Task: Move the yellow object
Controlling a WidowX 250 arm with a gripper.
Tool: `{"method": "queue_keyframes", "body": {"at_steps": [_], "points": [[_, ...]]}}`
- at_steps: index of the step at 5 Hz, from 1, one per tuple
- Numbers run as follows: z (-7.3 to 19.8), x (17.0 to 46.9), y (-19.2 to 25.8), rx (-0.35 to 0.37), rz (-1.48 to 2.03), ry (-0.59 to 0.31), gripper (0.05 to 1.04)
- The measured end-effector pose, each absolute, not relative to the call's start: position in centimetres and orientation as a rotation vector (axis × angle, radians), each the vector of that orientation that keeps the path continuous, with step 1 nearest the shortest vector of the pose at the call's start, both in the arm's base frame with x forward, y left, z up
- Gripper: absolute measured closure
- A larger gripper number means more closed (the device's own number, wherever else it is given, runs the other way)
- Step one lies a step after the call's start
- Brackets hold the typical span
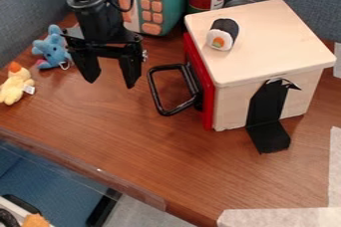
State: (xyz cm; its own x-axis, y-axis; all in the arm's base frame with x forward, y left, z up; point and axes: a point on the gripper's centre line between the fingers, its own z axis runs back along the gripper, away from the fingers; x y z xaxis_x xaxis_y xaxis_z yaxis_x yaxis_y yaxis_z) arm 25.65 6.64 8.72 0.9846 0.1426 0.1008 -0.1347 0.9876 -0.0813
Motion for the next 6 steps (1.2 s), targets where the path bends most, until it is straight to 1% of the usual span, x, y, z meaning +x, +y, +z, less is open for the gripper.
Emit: {"method": "queue_keyframes", "body": {"at_steps": [1, 2, 3, 4, 5, 6], "points": [[8.1, 25.5, 6.5, -0.084, 0.139, -0.083, 0.083], [8.0, 23.8, 10.9, -0.089, 0.267, -0.089, 0.084], [8.1, 22.1, 14.5, -0.079, 0.320, -0.112, 0.084], [7.7, 21.1, 18.6, -0.011, 0.350, -0.097, 0.084], [7.4, 21.0, 21.7, 0.072, 0.324, -0.095, 0.084], [7.0, 21.6, 24.3, 0.145, 0.323, -0.056, 0.084]]}}
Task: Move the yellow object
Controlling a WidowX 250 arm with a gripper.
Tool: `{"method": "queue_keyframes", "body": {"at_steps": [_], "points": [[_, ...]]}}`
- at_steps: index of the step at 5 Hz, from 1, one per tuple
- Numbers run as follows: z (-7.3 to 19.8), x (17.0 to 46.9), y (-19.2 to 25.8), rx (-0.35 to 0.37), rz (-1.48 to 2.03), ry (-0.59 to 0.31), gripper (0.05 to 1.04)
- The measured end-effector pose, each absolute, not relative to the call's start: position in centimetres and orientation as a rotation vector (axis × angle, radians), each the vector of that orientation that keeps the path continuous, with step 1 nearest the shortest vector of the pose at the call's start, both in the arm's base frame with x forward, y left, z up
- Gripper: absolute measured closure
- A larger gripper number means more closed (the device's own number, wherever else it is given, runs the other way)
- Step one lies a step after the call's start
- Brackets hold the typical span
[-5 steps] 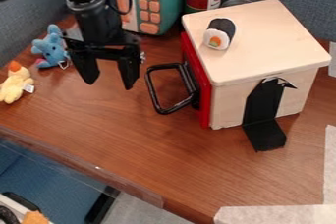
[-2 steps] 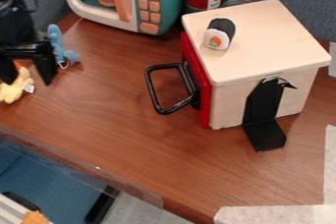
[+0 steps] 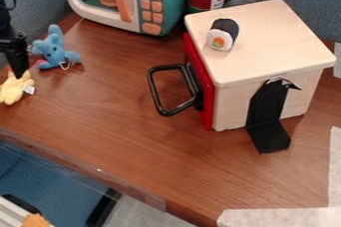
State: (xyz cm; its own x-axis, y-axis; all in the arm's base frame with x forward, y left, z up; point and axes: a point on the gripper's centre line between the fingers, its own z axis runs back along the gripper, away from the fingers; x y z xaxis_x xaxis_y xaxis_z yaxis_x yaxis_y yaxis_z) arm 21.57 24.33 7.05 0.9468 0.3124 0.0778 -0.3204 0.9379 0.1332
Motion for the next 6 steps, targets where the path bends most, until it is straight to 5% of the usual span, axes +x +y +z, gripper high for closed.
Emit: {"method": "queue_keyframes", "body": {"at_steps": [4, 6], "points": [[1.0, 22.4, 27.9, 0.316, 0.402, 0.000, 0.133], [0.3, 22.4, 27.5, 0.284, 0.402, -0.040, 0.721]]}}
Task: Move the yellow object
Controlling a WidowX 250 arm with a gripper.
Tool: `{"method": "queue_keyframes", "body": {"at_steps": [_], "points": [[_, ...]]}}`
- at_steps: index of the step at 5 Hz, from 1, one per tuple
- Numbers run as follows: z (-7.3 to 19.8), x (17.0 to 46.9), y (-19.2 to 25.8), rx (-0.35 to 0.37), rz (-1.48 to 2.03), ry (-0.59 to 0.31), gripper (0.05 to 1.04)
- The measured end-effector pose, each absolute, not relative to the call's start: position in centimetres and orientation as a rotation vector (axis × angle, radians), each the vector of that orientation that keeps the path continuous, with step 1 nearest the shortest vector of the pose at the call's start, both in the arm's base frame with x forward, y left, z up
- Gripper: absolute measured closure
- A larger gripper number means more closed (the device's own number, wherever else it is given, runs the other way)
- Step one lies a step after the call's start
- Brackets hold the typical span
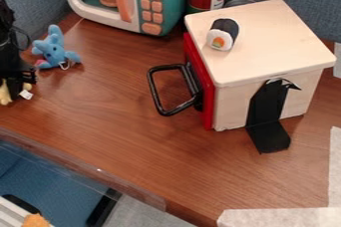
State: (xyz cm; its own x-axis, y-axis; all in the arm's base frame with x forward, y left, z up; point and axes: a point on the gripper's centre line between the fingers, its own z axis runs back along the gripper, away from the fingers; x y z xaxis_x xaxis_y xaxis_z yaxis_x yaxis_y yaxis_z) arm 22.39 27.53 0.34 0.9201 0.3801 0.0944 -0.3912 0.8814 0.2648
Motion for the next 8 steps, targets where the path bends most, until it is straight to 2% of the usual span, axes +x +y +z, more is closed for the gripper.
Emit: {"method": "queue_keyframes", "body": {"at_steps": [1, 2, 3, 4, 5, 6, 7, 8], "points": [[0.3, 22.9, 26.5, 0.258, 0.402, -0.053, 0.915], [1.7, 24.6, 24.8, 0.218, 0.386, -0.108, 0.991], [3.6, 28.0, 21.8, 0.197, 0.321, -0.165, 0.998], [4.2, 31.9, 19.9, 0.159, 0.269, -0.211, 0.998], [1.9, 34.8, 17.8, 0.085, 0.214, -0.185, 0.998], [0.3, 36.5, 16.3, 0.041, 0.173, -0.155, 0.977], [0.2, 36.4, 15.5, 0.037, 0.185, -0.125, 0.783], [1.6, 35.9, 15.2, 0.059, 0.205, -0.121, 0.490]]}}
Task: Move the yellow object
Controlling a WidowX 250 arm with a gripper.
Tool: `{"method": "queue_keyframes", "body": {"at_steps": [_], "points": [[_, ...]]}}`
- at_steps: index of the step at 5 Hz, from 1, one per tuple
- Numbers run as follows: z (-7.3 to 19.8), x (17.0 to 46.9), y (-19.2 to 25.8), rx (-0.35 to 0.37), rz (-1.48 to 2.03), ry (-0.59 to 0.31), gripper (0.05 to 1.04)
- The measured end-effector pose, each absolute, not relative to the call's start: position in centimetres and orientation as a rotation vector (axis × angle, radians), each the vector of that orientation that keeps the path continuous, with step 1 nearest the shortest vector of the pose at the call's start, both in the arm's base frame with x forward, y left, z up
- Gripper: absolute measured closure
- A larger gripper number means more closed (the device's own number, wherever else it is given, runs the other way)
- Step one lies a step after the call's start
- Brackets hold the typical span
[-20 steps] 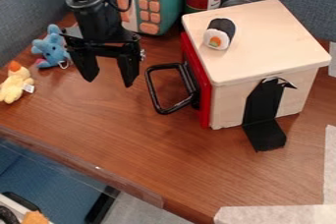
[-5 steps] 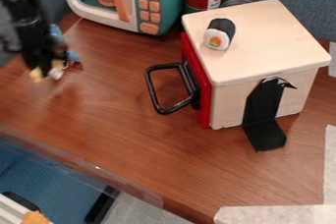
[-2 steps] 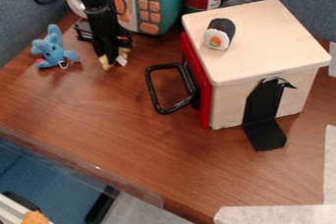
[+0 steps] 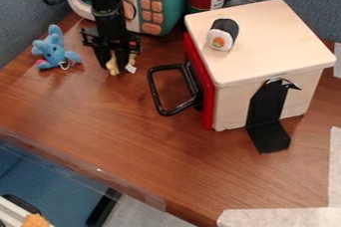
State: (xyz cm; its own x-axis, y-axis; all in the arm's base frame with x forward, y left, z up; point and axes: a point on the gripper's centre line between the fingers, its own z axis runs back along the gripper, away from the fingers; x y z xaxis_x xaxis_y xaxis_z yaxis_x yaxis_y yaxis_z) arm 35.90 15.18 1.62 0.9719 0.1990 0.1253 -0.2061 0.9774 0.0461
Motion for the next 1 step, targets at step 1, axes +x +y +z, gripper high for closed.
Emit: {"method": "queue_keyframes", "body": {"at_steps": [1], "points": [[6.21, 36.30, 14.73, 0.077, 0.218, -0.202, 0.184]]}}
